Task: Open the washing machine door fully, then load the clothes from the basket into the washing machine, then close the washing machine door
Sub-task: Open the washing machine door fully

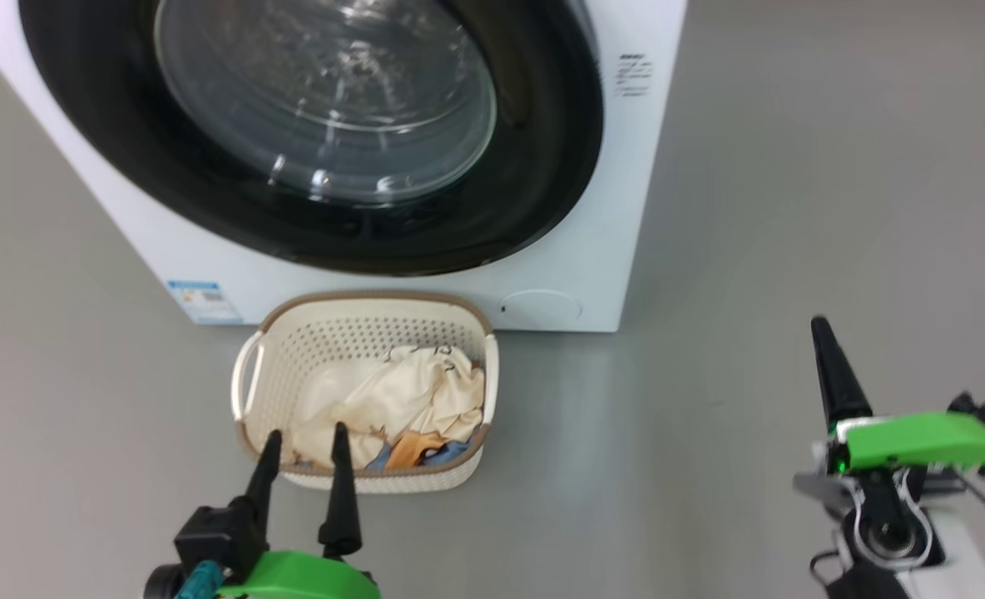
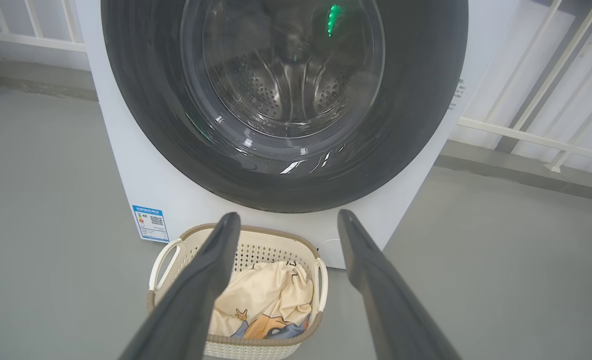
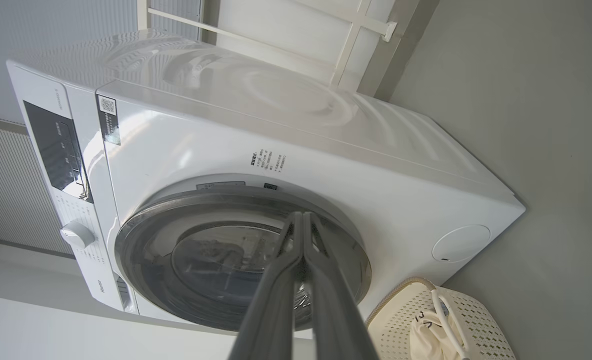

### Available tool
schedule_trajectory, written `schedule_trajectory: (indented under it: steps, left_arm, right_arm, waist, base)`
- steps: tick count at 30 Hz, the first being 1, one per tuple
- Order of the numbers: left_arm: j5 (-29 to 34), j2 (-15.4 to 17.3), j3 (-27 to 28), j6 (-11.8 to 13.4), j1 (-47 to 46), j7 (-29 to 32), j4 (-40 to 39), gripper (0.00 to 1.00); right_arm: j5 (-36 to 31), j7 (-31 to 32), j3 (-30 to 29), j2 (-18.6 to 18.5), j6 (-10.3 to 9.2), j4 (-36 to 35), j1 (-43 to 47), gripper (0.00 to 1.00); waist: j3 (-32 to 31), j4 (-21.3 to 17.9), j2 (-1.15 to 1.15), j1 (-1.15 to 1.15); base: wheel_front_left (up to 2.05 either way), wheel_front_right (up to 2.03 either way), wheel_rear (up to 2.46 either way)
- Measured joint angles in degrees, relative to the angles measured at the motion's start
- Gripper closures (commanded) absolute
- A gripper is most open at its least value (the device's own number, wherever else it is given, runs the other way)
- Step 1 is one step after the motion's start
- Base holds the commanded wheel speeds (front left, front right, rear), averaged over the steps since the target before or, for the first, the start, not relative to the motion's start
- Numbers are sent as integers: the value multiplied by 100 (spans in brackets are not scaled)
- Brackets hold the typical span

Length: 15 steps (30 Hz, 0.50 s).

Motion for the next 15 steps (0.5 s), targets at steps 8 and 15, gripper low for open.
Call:
schedule_trajectory:
  steps: [8, 15]
  left_arm:
    - [-154, -1, -330, 19, -201, 0, -112, 0]
    - [-289, -3, -511, 111, -422, 0, -247, 0]
  right_arm:
    - [-237, 762, -361, -285, -1, 311, -966, 100]
    - [-602, 1455, -742, -492, -1, 410, -2050, 100]
  waist:
    - [340, 296, 0, 0]
    - [730, 516, 0, 0]
  base:
    - [0, 0, 0]
    - [0, 0, 0]
